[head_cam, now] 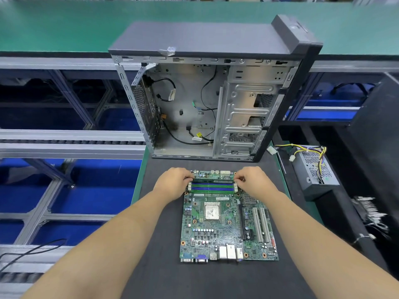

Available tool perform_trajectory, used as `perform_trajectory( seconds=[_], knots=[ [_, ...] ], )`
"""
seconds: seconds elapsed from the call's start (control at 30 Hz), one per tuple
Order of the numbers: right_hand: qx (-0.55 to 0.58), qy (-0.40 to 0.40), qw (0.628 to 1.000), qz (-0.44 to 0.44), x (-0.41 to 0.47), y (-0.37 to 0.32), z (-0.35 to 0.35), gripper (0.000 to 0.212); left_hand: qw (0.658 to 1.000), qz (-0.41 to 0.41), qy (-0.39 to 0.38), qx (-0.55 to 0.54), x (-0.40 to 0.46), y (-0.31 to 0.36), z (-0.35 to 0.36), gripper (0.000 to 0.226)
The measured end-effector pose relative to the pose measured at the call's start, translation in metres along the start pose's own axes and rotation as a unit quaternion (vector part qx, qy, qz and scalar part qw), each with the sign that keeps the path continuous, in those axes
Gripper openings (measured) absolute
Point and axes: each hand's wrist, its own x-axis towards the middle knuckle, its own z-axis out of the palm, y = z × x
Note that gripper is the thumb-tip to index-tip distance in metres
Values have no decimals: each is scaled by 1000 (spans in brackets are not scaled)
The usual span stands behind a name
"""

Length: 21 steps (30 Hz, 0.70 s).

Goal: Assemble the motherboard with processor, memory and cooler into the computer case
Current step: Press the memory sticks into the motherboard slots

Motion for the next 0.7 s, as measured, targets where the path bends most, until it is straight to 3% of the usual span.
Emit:
perform_trajectory(
  seconds=[0.2, 0.27, 0.33, 0.43, 0.57, 0.7],
  knots=[
    [13, 2, 1000, 21, 1, -1, 6, 19, 999, -9, -21, 45, -1, 5, 0, 29],
    [67, 5, 996, 55, 3, 0, 8, 19, 999, -37, -32, -1, -1, 7, 0, 26],
    [139, 0, 986, 96, 4, 1, 8, 34, 993, -81, -42, -77, -1, 10, 0, 24],
    [205, -16, 967, 149, 6, -2, 9, 55, 974, -147, -28, -171, 2, 17, 6, 38],
    [198, -51, 958, 200, 15, -13, 5, 44, 936, -252, 8, -244, 8, 25, 15, 47],
    [209, -116, 938, 250, 26, -19, -4, 52, 892, -339, -22, -298, 14, 32, 14, 89]
  ],
)
